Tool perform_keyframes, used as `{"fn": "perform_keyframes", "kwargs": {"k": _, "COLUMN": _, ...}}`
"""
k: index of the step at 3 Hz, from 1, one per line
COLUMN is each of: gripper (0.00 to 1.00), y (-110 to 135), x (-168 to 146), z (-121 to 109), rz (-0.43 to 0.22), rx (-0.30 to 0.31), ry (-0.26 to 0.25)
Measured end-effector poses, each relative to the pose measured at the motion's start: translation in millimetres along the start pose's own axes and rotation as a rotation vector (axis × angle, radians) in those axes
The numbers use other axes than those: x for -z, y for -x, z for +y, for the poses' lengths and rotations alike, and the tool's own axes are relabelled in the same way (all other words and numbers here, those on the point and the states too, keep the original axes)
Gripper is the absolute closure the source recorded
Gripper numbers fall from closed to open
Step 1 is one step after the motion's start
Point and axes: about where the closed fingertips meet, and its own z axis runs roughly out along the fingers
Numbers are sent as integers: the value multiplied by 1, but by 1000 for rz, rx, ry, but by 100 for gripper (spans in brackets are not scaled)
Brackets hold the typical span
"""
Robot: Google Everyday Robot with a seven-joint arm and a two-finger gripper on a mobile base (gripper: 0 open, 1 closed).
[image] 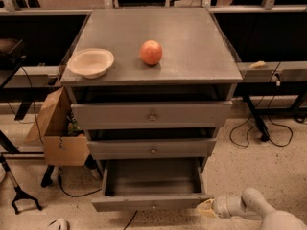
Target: Close bottom drawer
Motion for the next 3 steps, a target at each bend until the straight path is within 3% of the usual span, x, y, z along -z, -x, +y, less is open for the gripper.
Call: {"fn": "perform_keyframes", "kwargs": {"k": 3, "gripper": 11, "y": 16, "x": -11, "z": -2, "rz": -17, "rx": 18, "ry": -10}}
